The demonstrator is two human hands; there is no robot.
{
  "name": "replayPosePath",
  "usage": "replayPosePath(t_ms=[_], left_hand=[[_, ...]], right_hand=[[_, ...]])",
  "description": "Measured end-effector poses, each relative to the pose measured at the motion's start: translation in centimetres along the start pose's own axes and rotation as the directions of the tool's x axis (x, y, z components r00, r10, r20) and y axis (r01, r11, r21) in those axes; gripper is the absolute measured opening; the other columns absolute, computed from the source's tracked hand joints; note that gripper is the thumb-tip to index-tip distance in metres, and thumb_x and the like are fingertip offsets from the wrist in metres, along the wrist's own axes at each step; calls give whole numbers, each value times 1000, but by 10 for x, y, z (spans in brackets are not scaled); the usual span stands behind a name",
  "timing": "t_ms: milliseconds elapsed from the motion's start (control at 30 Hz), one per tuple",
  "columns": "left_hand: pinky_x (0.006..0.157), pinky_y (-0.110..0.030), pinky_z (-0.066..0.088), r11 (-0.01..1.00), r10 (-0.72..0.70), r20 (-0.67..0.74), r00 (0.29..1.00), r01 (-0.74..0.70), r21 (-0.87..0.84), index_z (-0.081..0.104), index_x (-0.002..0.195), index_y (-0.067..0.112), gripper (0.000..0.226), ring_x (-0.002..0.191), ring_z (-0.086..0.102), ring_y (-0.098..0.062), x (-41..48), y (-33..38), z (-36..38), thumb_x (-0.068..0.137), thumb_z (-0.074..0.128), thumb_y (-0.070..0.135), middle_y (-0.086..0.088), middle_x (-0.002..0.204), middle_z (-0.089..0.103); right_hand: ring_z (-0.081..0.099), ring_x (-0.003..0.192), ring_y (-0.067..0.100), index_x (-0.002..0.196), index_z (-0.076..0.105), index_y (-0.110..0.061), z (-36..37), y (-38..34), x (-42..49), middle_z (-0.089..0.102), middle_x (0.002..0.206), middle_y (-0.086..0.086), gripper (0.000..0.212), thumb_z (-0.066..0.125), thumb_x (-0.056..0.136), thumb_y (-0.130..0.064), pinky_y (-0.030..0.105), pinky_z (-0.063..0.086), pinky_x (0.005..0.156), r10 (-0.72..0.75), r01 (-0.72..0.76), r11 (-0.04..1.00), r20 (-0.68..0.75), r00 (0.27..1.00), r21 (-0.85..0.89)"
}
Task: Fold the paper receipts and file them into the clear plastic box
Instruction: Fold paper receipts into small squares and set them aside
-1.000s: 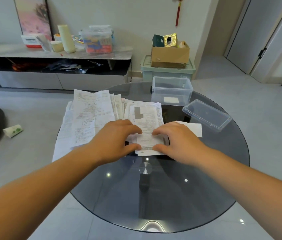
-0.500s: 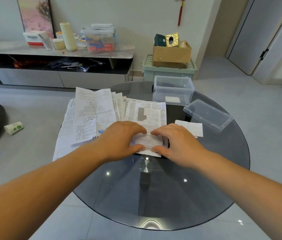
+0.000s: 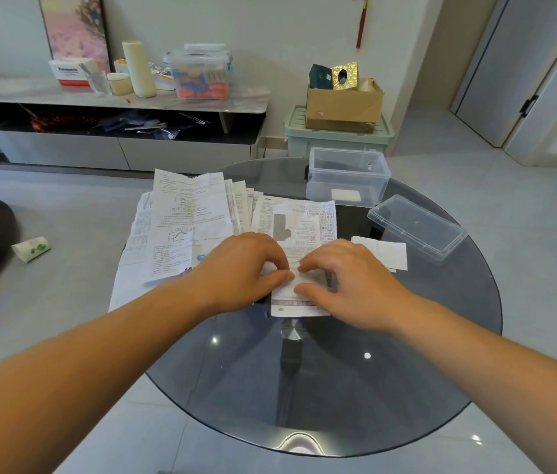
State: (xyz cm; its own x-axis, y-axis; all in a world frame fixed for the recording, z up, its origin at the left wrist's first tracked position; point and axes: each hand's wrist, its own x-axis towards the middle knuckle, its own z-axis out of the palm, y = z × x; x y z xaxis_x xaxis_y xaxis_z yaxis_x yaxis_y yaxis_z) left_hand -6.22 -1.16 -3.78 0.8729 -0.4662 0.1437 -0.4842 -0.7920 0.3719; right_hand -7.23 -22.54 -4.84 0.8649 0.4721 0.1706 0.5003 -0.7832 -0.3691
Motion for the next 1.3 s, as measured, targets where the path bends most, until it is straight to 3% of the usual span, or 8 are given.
replayPosePath(t_ms=[200,333,433,533,767,933,1133,1300], left_hand=[[94,-33,49,976,169,81,982,-178,127,68,113,29,29,99,59,-6,-22,14,-1,97,54,48,13,110,67],[103,-35,43,948,223,207,953,-262,183,59,124,33,45,113,56,-10,-50,29,1,98,33,59,12,121,62],[105,-35,41,935,256,270,928,-308,174,60,123,31,57,120,53,-12,-70,40,-1,96,22,64,9,125,61],[105,-30,40,944,263,301,916,-309,116,55,128,34,53,119,49,-8,-84,46,1,96,31,69,12,130,54],[110,-22,30,959,230,342,911,-273,82,43,138,37,84,129,29,-4,-100,55,12,71,58,85,16,143,33],[111,-27,33,968,218,322,921,-247,49,45,126,42,73,126,31,-3,-101,56,18,68,65,82,19,137,35],[105,-32,41,972,233,270,934,-234,-27,49,108,42,47,122,40,-6,-102,59,17,77,63,73,19,129,45],[98,-22,41,957,222,206,953,-173,-232,66,98,31,15,115,52,-5,-99,58,8,87,71,40,13,117,61]], right_hand=[[47,104,3,124,61,-33,-14,-8,-27,50,101,-24,49,48,89,-65,28,37,91,-107,120,989,145,984,-85],[32,141,6,137,50,-38,-17,-13,-57,51,142,-18,55,40,92,-66,30,24,116,-149,173,981,233,961,-88],[26,147,6,135,55,-36,-17,-21,-81,47,148,-19,57,42,90,-68,31,23,118,-195,217,974,252,948,-61],[31,145,5,135,56,-35,-14,-21,-102,46,150,-18,67,49,84,-77,31,28,117,-210,232,971,266,941,-54],[46,127,8,128,58,-33,0,-21,-133,53,135,-14,70,62,75,-78,31,41,106,-224,230,973,168,960,-17],[46,121,5,126,60,-29,4,-24,-132,55,129,-15,68,63,76,-75,33,44,103,-188,186,982,112,976,36],[55,106,10,112,66,-21,1,-24,-128,66,114,-10,43,63,88,-56,31,48,91,-216,212,975,60,975,71],[55,105,8,112,66,-26,-1,-23,-127,65,109,-12,41,55,90,-59,33,51,85,-133,124,982,61,989,139]])
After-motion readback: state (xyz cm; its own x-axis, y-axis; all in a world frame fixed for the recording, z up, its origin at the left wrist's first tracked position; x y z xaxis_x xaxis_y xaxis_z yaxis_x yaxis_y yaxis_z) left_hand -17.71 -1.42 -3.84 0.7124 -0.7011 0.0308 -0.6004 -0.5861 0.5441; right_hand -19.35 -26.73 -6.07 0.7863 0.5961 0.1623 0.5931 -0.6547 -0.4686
